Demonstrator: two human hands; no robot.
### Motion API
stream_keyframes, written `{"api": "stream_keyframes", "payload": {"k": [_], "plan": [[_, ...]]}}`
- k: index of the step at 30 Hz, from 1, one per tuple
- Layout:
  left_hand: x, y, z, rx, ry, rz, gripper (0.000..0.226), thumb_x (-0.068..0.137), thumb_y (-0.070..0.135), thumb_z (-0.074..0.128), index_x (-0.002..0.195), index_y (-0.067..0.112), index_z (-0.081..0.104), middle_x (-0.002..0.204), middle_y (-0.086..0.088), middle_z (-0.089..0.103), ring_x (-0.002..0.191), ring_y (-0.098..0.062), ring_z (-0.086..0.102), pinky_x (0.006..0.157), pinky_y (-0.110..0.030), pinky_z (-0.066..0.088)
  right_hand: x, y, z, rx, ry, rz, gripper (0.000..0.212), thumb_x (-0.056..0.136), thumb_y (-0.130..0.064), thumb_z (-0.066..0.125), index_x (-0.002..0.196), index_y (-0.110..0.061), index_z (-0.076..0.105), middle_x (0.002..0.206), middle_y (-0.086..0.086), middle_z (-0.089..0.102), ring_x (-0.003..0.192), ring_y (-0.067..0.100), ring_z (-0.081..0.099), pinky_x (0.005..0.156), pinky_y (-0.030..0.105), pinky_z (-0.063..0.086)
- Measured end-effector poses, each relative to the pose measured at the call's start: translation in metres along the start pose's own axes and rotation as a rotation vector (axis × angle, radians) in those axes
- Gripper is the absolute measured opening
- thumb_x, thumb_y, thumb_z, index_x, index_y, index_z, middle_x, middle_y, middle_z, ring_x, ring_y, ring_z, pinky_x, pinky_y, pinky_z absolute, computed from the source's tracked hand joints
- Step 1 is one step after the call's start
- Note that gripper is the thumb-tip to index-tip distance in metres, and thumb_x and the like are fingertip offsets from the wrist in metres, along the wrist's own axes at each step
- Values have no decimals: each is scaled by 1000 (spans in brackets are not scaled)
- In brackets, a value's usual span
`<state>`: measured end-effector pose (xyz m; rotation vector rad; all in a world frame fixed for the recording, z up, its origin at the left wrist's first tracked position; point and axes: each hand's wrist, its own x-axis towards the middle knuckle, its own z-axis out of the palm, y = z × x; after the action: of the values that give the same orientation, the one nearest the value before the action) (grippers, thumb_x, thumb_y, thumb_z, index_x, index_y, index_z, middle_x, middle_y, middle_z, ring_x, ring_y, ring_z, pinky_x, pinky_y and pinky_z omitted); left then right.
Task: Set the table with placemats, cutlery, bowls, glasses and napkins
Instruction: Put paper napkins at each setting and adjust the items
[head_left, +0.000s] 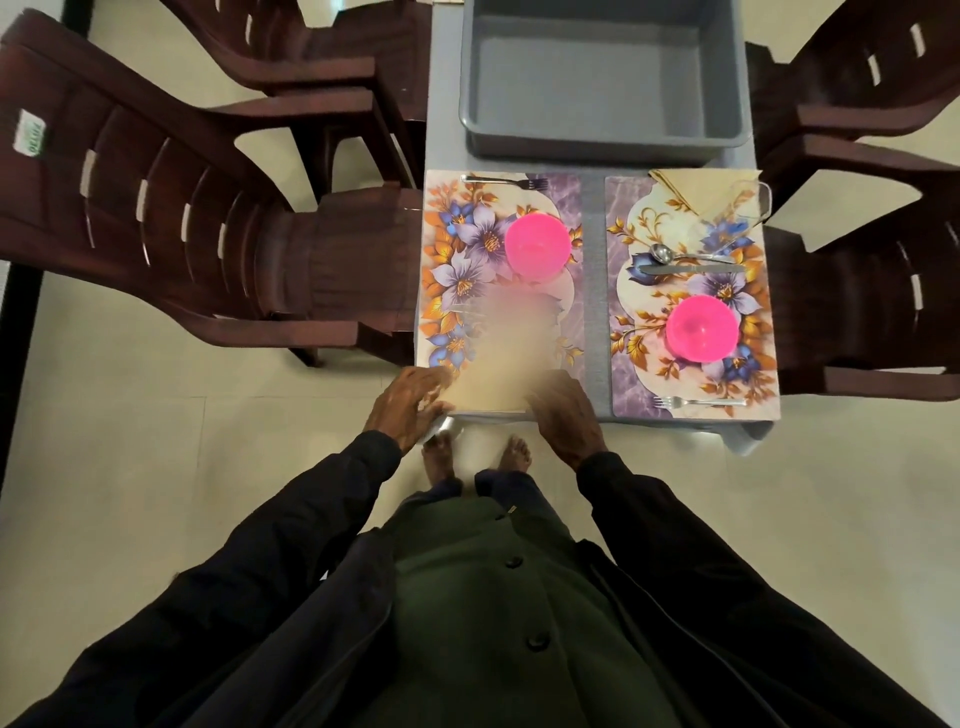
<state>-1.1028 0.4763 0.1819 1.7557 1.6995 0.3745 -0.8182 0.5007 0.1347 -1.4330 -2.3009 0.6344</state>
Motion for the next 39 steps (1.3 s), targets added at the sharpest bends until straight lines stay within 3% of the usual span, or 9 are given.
{"api": "stream_keyframes", "payload": {"k": [4,8,11,14,17,20,24,28,39], "plan": [[28,24,-16,-236,96,-183,63,86,19,82,143,23,55,141,-1,56,123,-11,50,101,-15,40,17,2,-2,-13,-13,-54,32,92,-8,72,124,-4,67,123,17,69,117,32,64,97,44,54],[61,52,-30,-344,45,-191,72,83,2,82,146,8,47,132,6,48,103,5,49,80,8,34,32,13,-2,-53,44,-46,30,92,-7,70,122,-4,68,123,17,69,116,32,63,100,43,52],[75,59,-29,-341,0,-187,73,82,1,82,146,4,47,126,7,48,107,-1,50,83,6,39,47,24,-5,-89,104,21,28,94,-10,64,122,-5,66,119,16,69,112,32,62,96,41,52],[80,58,-25,-315,-20,-204,69,82,10,84,143,4,51,127,4,56,114,-10,55,104,-19,46,65,35,-10,-96,124,34,32,92,-16,71,122,-7,66,122,15,67,115,30,59,96,42,51],[81,54,-22,-309,28,-188,66,79,18,88,137,8,58,136,-9,61,120,-21,58,108,-40,48,79,43,-13,-86,117,59,35,93,-19,70,125,-6,66,126,16,67,120,32,59,101,44,51],[83,55,-19,-317,50,-200,64,81,18,86,137,7,58,137,-13,61,115,-14,53,103,-29,44,91,53,-7,-64,64,-12,40,95,-27,69,130,-8,64,135,13,63,130,28,54,109,45,47],[86,51,-15,-338,34,-219,65,82,17,85,139,5,56,137,-14,61,114,-12,53,97,-17,42,106,58,3,-60,42,-139,36,93,-13,72,129,-11,68,140,10,62,137,26,51,118,44,38],[87,49,-13,-358,23,-227,66,81,12,85,139,4,55,134,-12,62,109,-13,57,81,6,40,110,60,10,-44,25,-127,39,91,-7,73,129,-11,69,139,10,63,136,28,53,112,47,46],[88,48,-14,-406,23,-251,61,83,11,83,138,1,56,126,0,62,105,-7,60,93,-7,48,117,60,21,-45,118,-110,34,88,-7,74,122,-4,72,130,15,68,128,33,60,107,50,50]]}}
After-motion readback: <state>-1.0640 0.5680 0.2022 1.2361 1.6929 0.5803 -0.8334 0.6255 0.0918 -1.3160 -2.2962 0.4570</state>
